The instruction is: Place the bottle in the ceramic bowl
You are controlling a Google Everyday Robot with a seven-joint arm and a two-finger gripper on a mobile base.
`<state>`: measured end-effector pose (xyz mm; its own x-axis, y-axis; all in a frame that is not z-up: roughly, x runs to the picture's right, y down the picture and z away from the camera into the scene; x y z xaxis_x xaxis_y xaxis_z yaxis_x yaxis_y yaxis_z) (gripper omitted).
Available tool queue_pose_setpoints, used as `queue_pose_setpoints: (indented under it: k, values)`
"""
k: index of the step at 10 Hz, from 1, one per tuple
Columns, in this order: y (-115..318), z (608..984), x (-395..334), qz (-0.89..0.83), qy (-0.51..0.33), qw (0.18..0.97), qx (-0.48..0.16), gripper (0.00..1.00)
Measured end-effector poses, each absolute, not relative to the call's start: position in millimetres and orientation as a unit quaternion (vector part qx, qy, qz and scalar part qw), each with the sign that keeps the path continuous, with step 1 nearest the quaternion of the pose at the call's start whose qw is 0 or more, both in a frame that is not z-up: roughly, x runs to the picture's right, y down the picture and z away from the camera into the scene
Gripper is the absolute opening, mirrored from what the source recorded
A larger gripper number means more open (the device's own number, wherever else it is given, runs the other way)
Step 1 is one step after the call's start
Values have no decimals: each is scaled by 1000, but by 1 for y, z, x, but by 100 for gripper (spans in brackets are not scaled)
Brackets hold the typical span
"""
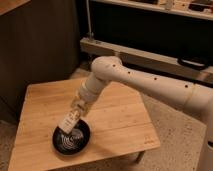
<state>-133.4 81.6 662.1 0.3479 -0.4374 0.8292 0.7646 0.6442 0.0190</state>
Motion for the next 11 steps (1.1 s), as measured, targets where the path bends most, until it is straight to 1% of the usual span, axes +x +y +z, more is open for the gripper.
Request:
queue_pose_setpoints:
  k: [4, 7, 11]
  values:
    - [94, 678, -172, -401, -430, 782, -206, 0]
    - [108, 696, -188, -429, -410, 777, -211, 0]
    - [119, 709, -176, -443, -383, 781, -219, 0]
